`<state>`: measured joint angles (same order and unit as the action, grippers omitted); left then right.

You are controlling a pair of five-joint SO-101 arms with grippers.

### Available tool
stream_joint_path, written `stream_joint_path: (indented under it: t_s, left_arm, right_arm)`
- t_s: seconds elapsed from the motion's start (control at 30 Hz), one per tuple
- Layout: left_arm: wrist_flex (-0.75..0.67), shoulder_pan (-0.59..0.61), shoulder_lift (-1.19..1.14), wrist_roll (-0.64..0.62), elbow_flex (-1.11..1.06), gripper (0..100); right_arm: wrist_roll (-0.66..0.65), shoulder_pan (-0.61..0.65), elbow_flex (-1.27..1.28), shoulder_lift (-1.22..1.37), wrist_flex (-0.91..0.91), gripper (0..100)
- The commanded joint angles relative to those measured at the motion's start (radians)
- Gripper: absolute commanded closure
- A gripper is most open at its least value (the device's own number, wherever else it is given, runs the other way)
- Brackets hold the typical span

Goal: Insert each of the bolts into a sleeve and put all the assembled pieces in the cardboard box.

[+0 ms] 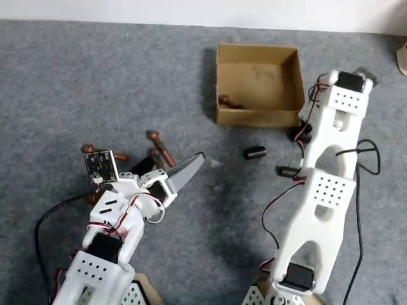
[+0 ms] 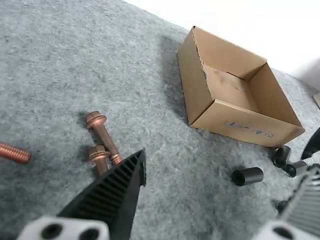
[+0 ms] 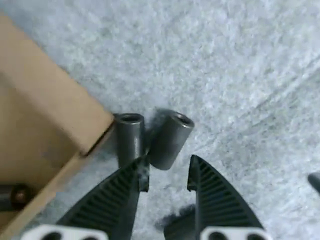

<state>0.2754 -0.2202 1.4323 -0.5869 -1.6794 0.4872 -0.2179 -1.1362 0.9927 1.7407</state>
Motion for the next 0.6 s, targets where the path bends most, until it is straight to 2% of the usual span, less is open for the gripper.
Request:
stream_joint_path:
  t_s: [0.0,0.13,0.4,0.57]
  left_arm:
    - [0.008,0.002,0.004,-0.002,-0.025,56]
    - [0.008,0.002,0.004,-0.002,-0.025,56]
    - [0.008,0.002,0.004,-0.002,-0.025,56]
    - [0.008,0.002,0.004,0.0,-0.025,56]
  right_arm:
    - [0.054,0.002,-0.039,0.03,0.004,87.2]
    - [0.091,-0.01,-0.042,0.114,-0.022,87.2]
    - [0.115,-0.058,-0.042,0.127,-0.073,87.7]
    - [0.068,-0.059,-0.044,0.127,-0.073,99.8]
